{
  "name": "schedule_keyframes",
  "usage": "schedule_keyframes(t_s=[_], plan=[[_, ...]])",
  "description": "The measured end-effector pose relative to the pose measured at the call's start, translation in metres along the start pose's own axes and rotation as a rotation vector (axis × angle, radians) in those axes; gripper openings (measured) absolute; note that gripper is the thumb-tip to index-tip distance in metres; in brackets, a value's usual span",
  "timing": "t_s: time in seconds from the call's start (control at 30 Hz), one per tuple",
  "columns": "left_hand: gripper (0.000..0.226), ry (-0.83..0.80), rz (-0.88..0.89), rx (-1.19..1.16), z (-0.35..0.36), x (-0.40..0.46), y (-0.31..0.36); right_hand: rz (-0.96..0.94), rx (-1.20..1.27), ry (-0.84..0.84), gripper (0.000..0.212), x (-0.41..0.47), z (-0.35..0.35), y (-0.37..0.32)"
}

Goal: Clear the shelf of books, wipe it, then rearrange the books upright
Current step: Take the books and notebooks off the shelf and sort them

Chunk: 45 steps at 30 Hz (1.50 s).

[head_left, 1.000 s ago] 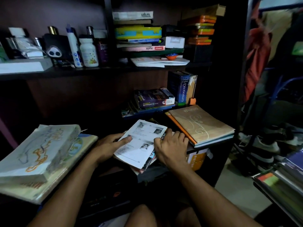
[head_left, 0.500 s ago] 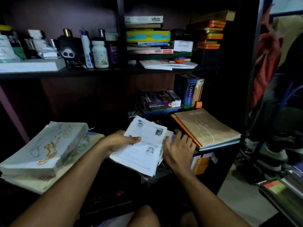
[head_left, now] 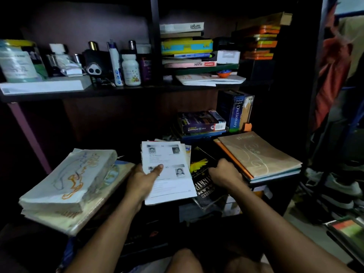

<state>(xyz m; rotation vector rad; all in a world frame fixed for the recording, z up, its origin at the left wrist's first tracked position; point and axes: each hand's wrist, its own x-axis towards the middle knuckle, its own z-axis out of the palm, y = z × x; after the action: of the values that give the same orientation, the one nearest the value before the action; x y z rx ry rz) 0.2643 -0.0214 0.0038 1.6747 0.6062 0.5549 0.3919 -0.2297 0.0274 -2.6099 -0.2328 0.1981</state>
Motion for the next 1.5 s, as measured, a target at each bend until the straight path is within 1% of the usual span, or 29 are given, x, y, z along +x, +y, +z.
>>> schedule_keyframes(t_s=[0.07, 0.1, 0.13, 0.2, 0.27, 0.37, 0.43, 0.5, 0.6, 0.67, 0.73, 0.8, 0.9, 0.97, 1.0, 1.07, 1.13, 1.17, 1.23, 1.37, 1.43, 1.5], plan=[[0.035, -0.055, -0.012, -0.054, -0.004, -0.001, 0.001, -0.014, 0.051, -0.068, 0.055, 0.003, -0.006, -0.009], [0.034, -0.090, -0.021, -0.096, -0.006, -0.001, 0.002, -0.026, 0.067, -0.099, 0.055, 0.005, -0.008, -0.012], [0.032, -0.115, -0.026, -0.145, -0.008, -0.002, 0.003, -0.043, 0.114, -0.119, 0.051, 0.006, -0.010, -0.014], [0.026, -0.116, -0.023, -0.234, -0.011, -0.005, 0.006, -0.062, 0.380, -0.150, 0.035, 0.008, -0.009, -0.015], [0.025, -0.083, -0.018, -0.311, -0.014, -0.006, 0.006, -0.094, 0.657, -0.130, 0.026, 0.006, 0.002, -0.016], [0.034, 0.008, -0.023, -0.451, -0.019, -0.006, 0.003, -0.121, 0.962, -0.051, 0.017, 0.001, 0.022, -0.017], [0.037, 0.099, 0.007, -0.541, -0.022, -0.004, 0.000, -0.099, 1.181, -0.047, 0.019, -0.002, 0.026, -0.013], [0.042, 0.204, 0.069, -0.597, -0.021, -0.002, 0.000, -0.095, 1.336, -0.039, 0.023, -0.005, 0.021, -0.003], [0.051, 0.338, 0.142, -0.595, -0.016, 0.000, 0.001, -0.129, 1.393, 0.015, 0.026, -0.007, 0.004, 0.018], [0.053, 0.366, 0.165, -0.555, -0.014, 0.004, -0.002, -0.177, 1.432, 0.041, 0.027, -0.007, -0.011, 0.030], [0.055, 0.338, 0.172, -0.494, -0.012, 0.006, -0.005, -0.241, 1.515, -0.006, 0.026, -0.008, -0.027, 0.034], [0.053, 0.293, 0.180, -0.409, -0.009, 0.008, -0.008, -0.327, 1.595, -0.116, 0.031, -0.010, -0.041, 0.032], [0.055, 0.217, 0.161, -0.328, -0.007, 0.009, -0.008, -0.470, 1.571, -0.274, 0.038, -0.020, -0.046, 0.010], [0.057, 0.187, 0.156, -0.305, -0.008, 0.006, -0.006, -0.490, 1.493, -0.296, 0.036, -0.023, -0.034, -0.009], [0.056, 0.184, 0.164, -0.301, -0.009, 0.005, -0.005, -0.466, 1.424, -0.279, 0.035, -0.023, -0.024, -0.018], [0.056, 0.172, 0.165, -0.330, -0.010, 0.001, 0.000, -0.434, 1.229, -0.178, 0.032, -0.019, 0.000, -0.034], [0.061, 0.172, 0.154, -0.333, -0.011, -0.003, 0.005, -0.422, 1.035, -0.085, 0.025, -0.016, 0.022, -0.044], [0.062, 0.185, 0.151, -0.337, -0.011, -0.004, 0.006, -0.412, 0.988, -0.066, 0.022, -0.016, 0.031, -0.047], [0.067, 0.184, 0.176, -0.323, -0.009, -0.008, 0.008, -0.423, 0.965, -0.058, 0.022, -0.021, 0.041, -0.056], [0.070, 0.089, 0.275, -0.181, -0.004, -0.019, 0.016, -0.575, 0.891, -0.055, 0.024, -0.024, 0.050, -0.064], [0.076, 0.084, 0.306, -0.104, -0.003, -0.016, 0.012, -0.601, 0.883, 0.022, 0.031, -0.021, 0.055, -0.060], [0.097, 0.093, 0.342, 0.022, -0.001, -0.012, 0.013, -0.583, 0.881, 0.174, 0.038, -0.021, 0.059, -0.054]])
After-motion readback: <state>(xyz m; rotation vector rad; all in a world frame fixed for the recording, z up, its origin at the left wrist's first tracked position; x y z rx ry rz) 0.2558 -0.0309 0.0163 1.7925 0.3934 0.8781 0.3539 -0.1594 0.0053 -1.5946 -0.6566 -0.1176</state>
